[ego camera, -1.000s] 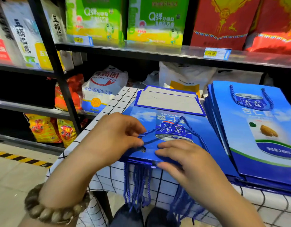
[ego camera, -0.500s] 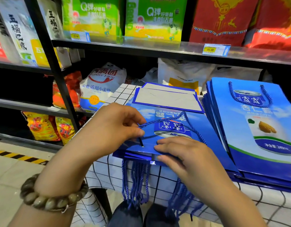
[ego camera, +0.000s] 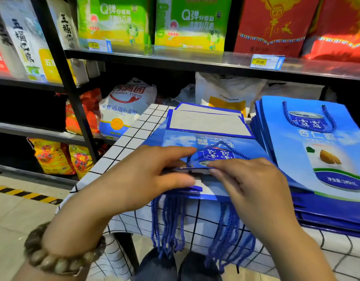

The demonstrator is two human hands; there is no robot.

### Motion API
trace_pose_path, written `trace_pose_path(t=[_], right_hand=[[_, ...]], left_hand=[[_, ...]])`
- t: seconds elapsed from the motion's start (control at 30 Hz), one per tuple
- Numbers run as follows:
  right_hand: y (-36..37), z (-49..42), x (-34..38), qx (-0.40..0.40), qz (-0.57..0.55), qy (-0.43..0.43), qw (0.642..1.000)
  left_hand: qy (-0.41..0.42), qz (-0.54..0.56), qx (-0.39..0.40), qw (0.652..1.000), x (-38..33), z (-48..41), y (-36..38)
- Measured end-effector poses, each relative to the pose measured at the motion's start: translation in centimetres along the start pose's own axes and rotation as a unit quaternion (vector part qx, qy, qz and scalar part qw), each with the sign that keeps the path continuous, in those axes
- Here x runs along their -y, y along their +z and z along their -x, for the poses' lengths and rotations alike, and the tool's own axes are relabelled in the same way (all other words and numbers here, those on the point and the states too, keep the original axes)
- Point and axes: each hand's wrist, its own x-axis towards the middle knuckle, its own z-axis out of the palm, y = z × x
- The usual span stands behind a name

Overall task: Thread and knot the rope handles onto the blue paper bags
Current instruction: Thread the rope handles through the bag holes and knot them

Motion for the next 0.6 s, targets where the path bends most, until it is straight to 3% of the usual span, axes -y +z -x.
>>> trace_pose_path(t=[0.1,0.23,0.37,0.5,0.6], right_hand=[[0.2,-0.2,-0.1,-0.012,-0.029,-0.024,0.999],[1.5,0.1,0.5,0.018,-0.008,-0.111,0.994],[2.5,0.1,0.7,-0.024,0.023,-0.159,0.987],[3.2,0.4,1.0,-0.05,0.029,-0.144,0.988],[2.8,1.0,0.9,-0.058,-0.036,-0.123,0.99]], left_hand=[[0.005,-0.049,-0.024,0.998,0.2,-0.1,1.0],[-0.028,-0.001,-0.031,0.999,0.6,-0.5,1.7],[-0.059,0.057,-0.034,0.996,0.6,-1.2,1.8],[-0.086,0.131,-0.046,0.987,0.8,-1.4,1.9],[-0.104,0.19,-0.044,0.975,0.8,-1.1,1.9]])
